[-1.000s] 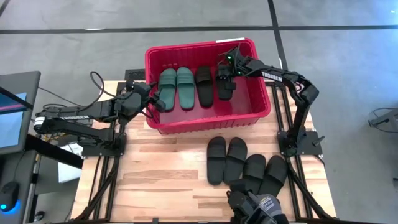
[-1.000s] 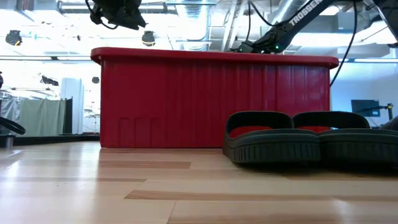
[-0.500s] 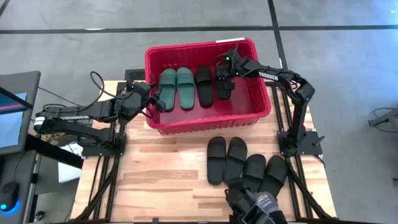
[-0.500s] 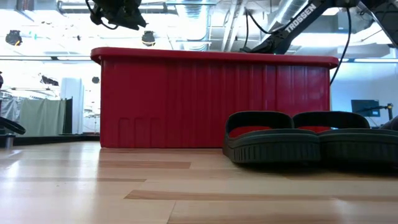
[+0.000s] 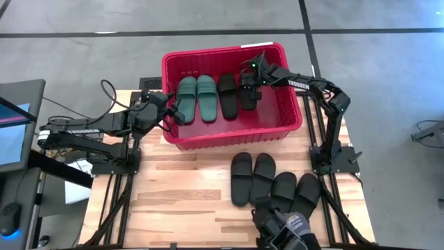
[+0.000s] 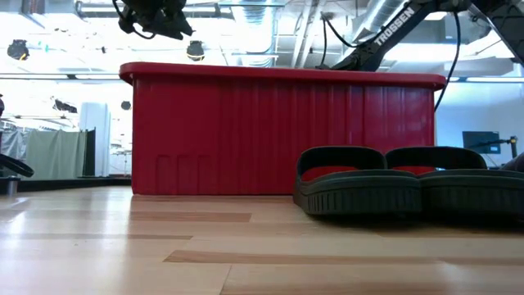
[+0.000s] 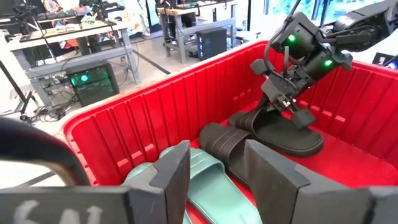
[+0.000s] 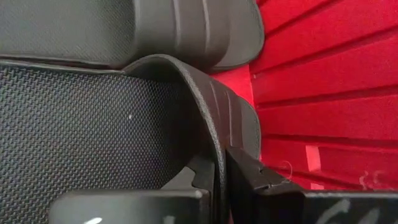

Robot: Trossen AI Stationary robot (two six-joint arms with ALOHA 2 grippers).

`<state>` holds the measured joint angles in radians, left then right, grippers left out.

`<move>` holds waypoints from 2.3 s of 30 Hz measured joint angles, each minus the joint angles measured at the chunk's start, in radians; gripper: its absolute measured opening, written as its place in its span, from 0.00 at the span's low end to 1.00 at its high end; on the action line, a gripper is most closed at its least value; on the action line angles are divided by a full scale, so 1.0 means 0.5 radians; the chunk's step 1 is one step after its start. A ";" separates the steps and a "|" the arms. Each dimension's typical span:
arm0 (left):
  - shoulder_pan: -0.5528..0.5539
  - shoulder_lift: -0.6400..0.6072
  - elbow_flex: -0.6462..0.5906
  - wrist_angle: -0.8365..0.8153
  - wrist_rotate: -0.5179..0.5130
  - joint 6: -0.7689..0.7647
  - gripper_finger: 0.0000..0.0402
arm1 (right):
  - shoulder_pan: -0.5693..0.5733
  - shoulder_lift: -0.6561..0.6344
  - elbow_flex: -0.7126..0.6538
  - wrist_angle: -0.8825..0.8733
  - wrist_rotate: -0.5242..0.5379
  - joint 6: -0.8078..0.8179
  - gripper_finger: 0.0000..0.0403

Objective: Pick and place slides into bin
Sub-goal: Put the black slipper into the red container

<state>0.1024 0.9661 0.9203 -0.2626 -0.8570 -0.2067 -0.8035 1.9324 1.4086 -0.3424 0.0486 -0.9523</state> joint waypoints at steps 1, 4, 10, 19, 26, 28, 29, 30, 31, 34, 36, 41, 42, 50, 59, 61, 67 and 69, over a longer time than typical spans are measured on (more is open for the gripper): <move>0.000 0.000 0.000 0.001 0.011 -0.006 0.35 | -0.004 0.000 0.000 0.001 0.001 -0.003 0.05; 0.000 0.000 0.000 0.000 0.028 -0.014 0.35 | -0.008 0.000 0.000 0.001 0.000 -0.032 0.05; 0.000 0.000 0.000 0.000 0.029 -0.015 0.35 | -0.012 0.000 0.000 0.013 -0.041 -0.119 0.05; 0.000 0.000 0.000 0.000 0.029 -0.024 0.35 | -0.012 0.002 0.000 0.065 -0.049 -0.154 0.05; 0.000 0.000 0.000 0.000 0.029 -0.036 0.35 | -0.014 0.008 0.000 0.062 -0.052 -0.139 0.05; 0.000 0.000 0.000 -0.001 0.034 -0.036 0.35 | -0.014 0.008 0.000 0.058 -0.053 -0.139 0.05; 0.000 0.000 0.000 0.000 0.043 -0.036 0.35 | -0.014 0.008 0.000 0.056 -0.056 -0.138 0.05; 0.000 0.000 0.000 0.000 0.046 -0.036 0.35 | -0.014 0.008 0.000 0.048 -0.065 -0.138 0.06; -0.001 0.000 0.000 -0.001 0.046 -0.036 0.35 | -0.015 0.008 0.000 0.032 -0.084 -0.137 0.07; -0.001 0.000 0.000 -0.001 0.047 -0.044 0.35 | -0.015 0.008 0.000 0.015 -0.104 -0.097 0.11; -0.001 0.000 0.000 0.000 0.047 -0.046 0.35 | -0.015 0.008 0.000 0.013 -0.105 -0.078 0.14; -0.001 0.000 0.000 -0.001 0.079 -0.046 0.35 | -0.015 0.008 0.000 0.011 -0.105 -0.064 0.21; -0.001 0.000 0.000 -0.001 0.081 -0.046 0.35 | -0.015 0.008 0.000 0.010 -0.105 -0.061 0.22; -0.001 0.000 0.000 -0.001 0.082 -0.046 0.35 | -0.015 0.008 0.000 0.003 -0.118 0.022 0.29; -0.001 0.000 0.000 -0.001 0.082 -0.046 0.35 | -0.021 0.008 0.000 -0.085 -0.194 0.096 0.34; -0.001 0.000 0.000 -0.001 0.082 -0.046 0.35 | -0.021 0.008 0.000 -0.088 -0.206 0.128 0.34; -0.001 0.000 0.000 0.000 0.081 -0.048 0.35 | -0.021 0.008 0.000 -0.112 -0.217 0.203 0.34; -0.001 0.000 0.000 0.000 0.081 -0.049 0.35 | -0.021 0.008 0.000 -0.137 -0.261 0.236 0.35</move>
<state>0.1020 0.9661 0.9203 -0.2626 -0.8165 -0.2310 -0.8139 1.9365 1.4086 -0.4108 -0.0817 -0.8343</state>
